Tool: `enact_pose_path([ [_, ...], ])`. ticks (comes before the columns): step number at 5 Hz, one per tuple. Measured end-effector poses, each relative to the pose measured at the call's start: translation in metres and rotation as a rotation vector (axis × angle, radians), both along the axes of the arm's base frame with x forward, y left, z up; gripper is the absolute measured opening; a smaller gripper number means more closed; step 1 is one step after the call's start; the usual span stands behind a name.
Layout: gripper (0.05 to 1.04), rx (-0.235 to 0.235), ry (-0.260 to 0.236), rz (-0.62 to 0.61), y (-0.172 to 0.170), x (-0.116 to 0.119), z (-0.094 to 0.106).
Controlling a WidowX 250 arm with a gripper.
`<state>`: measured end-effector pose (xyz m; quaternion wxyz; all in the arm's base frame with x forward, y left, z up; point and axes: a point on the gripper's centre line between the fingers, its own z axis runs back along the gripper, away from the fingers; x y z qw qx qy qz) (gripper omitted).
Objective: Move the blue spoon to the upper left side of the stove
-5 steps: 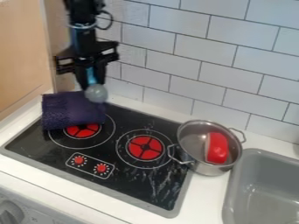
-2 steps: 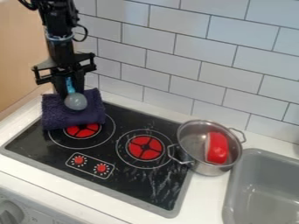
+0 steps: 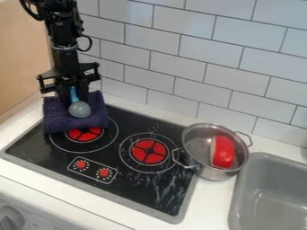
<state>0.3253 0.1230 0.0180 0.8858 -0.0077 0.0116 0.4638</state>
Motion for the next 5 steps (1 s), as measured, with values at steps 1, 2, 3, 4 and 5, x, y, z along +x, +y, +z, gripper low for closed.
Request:
enact_pose_path([
  [1, 0.667, -0.002, 0.021, 0.011, 0.0, 0.0, 0.0],
  [2, 0.961, 0.009, 0.019, 0.024, 0.002, 0.001, 0.0],
  [3, 1.012, 0.009, 0.019, 0.021, 0.0, 0.001, 0.0],
  [4, 1.004, 0.014, 0.012, 0.005, -0.001, 0.003, 0.0],
  [5, 0.996, 0.039, -0.036, -0.027, -0.001, 0.007, 0.015],
])
